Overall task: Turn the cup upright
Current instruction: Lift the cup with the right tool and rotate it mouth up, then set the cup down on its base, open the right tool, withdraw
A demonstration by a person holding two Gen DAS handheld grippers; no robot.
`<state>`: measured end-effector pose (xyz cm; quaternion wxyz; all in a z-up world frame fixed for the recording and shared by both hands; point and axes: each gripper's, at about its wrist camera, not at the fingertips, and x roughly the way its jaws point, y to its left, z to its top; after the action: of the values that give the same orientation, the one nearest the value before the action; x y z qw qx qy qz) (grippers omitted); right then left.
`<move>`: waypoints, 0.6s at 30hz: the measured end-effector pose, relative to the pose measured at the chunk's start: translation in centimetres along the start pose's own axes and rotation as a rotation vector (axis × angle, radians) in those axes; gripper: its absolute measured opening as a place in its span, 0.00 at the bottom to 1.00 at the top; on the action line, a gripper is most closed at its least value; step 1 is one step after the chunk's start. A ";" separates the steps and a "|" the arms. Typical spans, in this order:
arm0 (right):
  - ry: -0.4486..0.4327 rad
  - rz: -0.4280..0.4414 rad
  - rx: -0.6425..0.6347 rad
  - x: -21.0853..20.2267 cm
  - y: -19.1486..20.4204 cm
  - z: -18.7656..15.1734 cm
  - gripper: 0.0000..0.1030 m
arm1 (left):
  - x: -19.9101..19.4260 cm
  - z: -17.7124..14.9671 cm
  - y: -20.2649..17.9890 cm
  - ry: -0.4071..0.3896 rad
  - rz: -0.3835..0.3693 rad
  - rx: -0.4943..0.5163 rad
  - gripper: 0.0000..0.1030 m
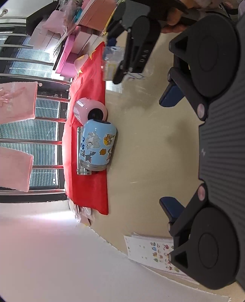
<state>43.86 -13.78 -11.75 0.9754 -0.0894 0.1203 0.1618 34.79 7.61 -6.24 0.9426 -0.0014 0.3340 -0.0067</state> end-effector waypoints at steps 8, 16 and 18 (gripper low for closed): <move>0.077 0.049 -0.020 -0.1 -0.6 -0.6 0.81 | 0.5 0.0 -0.7 -0.008 -0.011 -0.007 1.00; 0.089 0.067 0.022 -1.7 -1.3 -1.1 0.91 | -0.7 -0.8 -2.2 -0.054 -0.047 0.034 1.00; 0.078 0.069 0.033 -2.6 -1.4 -0.9 0.91 | -1.4 -0.9 -2.5 -0.072 -0.052 0.042 1.00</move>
<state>41.77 -16.07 -11.75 0.9652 -0.0752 0.1639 0.1895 33.05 5.16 -6.04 0.9533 0.0094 0.2994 -0.0383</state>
